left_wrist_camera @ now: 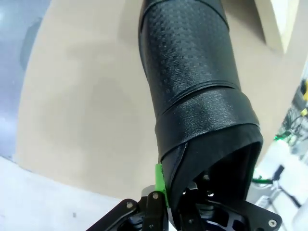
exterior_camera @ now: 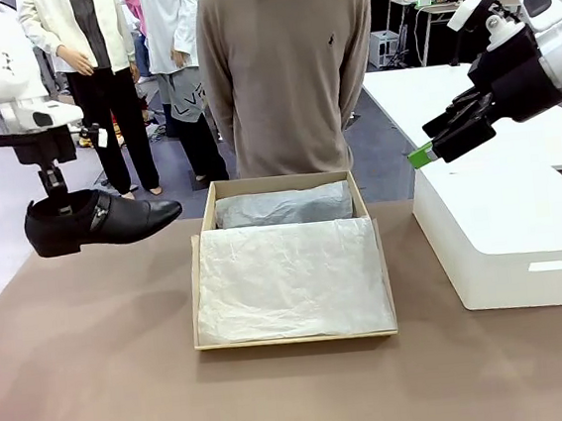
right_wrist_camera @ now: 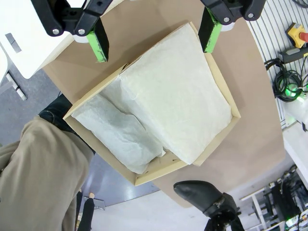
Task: Pack the shoes into the box.
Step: Place the other shoe of the Shoes into the Shoes Box.
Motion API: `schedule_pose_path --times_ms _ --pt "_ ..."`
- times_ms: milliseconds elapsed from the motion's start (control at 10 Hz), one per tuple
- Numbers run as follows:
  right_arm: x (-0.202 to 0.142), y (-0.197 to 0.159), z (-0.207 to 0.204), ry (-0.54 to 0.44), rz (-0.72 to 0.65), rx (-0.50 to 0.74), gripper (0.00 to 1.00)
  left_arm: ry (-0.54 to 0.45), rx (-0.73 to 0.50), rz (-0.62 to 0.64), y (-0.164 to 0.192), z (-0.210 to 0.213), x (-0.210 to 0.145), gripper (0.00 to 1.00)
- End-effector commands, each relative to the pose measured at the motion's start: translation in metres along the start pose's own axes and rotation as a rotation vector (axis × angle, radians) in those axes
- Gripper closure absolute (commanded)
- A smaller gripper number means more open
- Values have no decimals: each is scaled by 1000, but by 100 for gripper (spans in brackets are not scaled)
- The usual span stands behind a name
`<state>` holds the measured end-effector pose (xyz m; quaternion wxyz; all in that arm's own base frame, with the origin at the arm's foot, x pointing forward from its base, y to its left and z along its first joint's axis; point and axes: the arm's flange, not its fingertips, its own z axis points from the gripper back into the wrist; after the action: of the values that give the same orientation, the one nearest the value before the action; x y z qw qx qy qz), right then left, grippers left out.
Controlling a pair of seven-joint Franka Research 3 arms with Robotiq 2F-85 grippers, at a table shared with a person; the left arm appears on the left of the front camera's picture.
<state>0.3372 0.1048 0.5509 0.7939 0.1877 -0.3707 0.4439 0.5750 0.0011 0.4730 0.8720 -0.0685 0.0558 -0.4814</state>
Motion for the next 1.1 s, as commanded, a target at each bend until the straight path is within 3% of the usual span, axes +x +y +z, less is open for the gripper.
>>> schedule_pose_path --times_ms 0,100,300,800,1000 --pt "0 -2 -1 -15 3 14 0 -41 -68 139 1 12 10 100" --pt "0 -2 -1 -15 3 14 0 -50 -89 190 -3 14 11 100" --pt "0 -2 -1 -15 3 14 0 -17 -55 135 -4 7 5 100" --pt "0 -2 -1 -15 3 14 0 -17 -69 156 -3 3 8 100" --pt "0 -2 -1 -15 3 14 0 -78 -39 385 -19 14 14 100"
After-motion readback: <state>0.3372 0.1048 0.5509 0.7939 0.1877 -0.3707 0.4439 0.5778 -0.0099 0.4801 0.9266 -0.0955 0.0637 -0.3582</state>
